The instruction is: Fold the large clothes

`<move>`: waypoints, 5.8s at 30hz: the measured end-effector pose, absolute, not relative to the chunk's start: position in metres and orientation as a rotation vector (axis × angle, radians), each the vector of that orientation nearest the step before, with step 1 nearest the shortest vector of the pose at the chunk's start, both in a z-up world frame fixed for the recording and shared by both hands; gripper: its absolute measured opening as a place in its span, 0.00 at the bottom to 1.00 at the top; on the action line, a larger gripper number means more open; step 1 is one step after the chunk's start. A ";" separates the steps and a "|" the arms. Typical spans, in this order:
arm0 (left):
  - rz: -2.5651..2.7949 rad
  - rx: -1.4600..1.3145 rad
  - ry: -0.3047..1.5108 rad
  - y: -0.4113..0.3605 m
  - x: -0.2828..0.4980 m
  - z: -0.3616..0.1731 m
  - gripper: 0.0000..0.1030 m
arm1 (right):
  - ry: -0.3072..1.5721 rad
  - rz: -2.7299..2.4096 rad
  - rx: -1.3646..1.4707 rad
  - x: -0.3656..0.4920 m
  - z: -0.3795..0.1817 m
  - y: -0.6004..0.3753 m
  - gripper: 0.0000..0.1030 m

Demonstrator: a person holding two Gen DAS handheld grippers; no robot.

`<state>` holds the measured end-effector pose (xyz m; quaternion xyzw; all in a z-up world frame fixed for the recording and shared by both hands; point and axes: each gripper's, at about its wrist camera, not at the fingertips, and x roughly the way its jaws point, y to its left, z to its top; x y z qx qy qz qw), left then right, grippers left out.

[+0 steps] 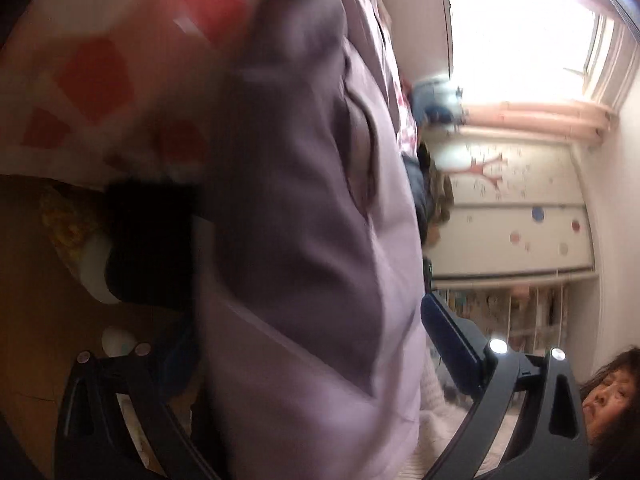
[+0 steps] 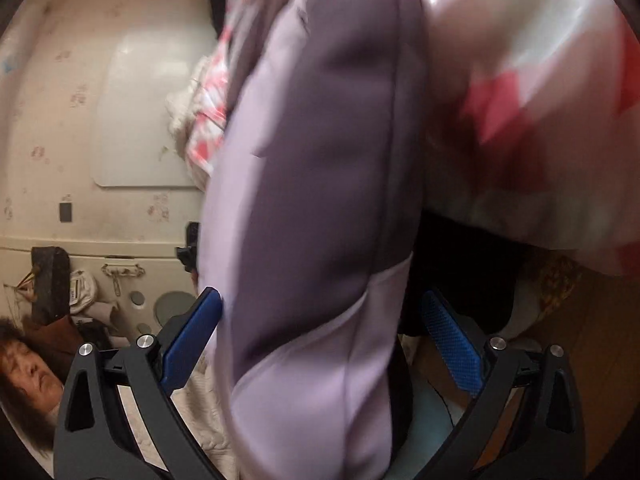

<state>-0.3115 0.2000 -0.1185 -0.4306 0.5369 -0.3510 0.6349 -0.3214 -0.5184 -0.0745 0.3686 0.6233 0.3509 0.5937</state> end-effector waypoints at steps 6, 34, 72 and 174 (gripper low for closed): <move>-0.815 -0.910 1.180 0.191 -0.321 -0.102 0.93 | 1.353 0.937 0.946 -0.311 -0.070 -0.508 0.94; -0.704 -0.817 1.001 0.190 -0.328 -0.021 0.16 | 0.984 0.938 0.979 -0.331 -0.001 -0.543 0.22; -0.739 -0.648 1.082 0.179 -0.388 -0.049 0.32 | 0.970 0.988 1.077 -0.446 -0.084 -0.581 0.48; -0.325 -1.001 0.794 0.181 0.018 -0.040 0.17 | 0.851 0.534 1.164 0.002 -0.061 -0.515 0.42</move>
